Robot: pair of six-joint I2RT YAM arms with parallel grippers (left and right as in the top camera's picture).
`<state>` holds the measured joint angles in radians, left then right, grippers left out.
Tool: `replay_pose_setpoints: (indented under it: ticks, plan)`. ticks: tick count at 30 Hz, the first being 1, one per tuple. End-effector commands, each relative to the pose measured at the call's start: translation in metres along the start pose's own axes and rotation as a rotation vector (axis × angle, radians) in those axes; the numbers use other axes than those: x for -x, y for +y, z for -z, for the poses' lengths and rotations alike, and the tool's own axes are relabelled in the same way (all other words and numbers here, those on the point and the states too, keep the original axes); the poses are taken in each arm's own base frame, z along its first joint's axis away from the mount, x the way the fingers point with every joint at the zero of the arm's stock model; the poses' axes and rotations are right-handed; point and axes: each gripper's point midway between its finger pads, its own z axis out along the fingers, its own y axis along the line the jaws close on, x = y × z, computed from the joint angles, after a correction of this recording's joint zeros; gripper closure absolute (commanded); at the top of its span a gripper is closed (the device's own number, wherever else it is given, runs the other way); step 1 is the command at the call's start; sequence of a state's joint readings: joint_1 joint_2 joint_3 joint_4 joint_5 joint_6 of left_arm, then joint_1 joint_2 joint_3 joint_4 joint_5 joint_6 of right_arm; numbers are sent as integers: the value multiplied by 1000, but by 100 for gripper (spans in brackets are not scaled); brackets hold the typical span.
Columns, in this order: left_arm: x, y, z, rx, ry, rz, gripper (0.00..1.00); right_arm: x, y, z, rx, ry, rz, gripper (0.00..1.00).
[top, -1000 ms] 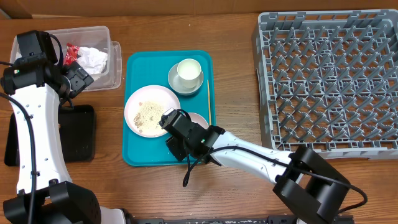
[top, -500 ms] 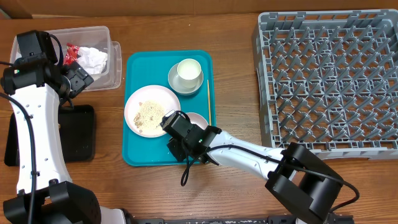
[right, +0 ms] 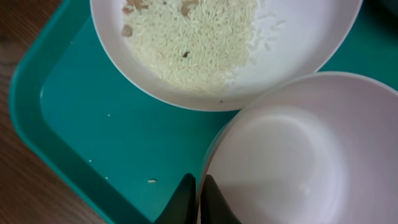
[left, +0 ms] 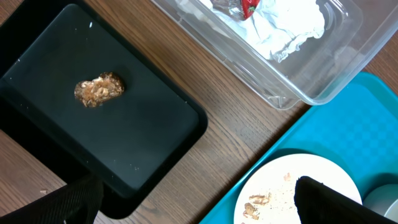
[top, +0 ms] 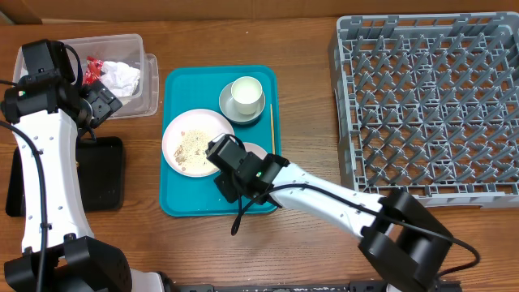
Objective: Sort waste into correct bins and load items into the dishwasher
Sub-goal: 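Grasp the small white plate with the right gripper and lift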
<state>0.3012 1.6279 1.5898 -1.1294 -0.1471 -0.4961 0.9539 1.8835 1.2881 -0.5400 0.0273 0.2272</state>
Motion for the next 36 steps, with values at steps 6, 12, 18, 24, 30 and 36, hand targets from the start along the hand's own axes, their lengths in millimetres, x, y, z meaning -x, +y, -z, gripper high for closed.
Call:
replay_pose_setpoints:
  ticks: [6, 12, 18, 24, 30, 36]
  plan:
    - [-1, 2, -4, 14, 6, 11, 0, 86, -82, 129, -156, -296, -174, 96]
    - [-1, 2, -4, 14, 6, 11, 0, 94, -209, 211, -244, -470, -433, 96]
    - [-1, 2, -4, 14, 6, 11, 0, 82, -314, 263, -132, -630, -610, 96]
    - [-1, 2, -4, 14, 6, 11, 0, 67, -386, 316, 76, -842, -633, 96]
    - [-1, 2, -4, 14, 6, 11, 0, 39, -463, 296, 58, -891, -779, 96]
    - [-1, 2, -4, 14, 6, 11, 0, 47, -496, 258, 179, -948, -846, 96]
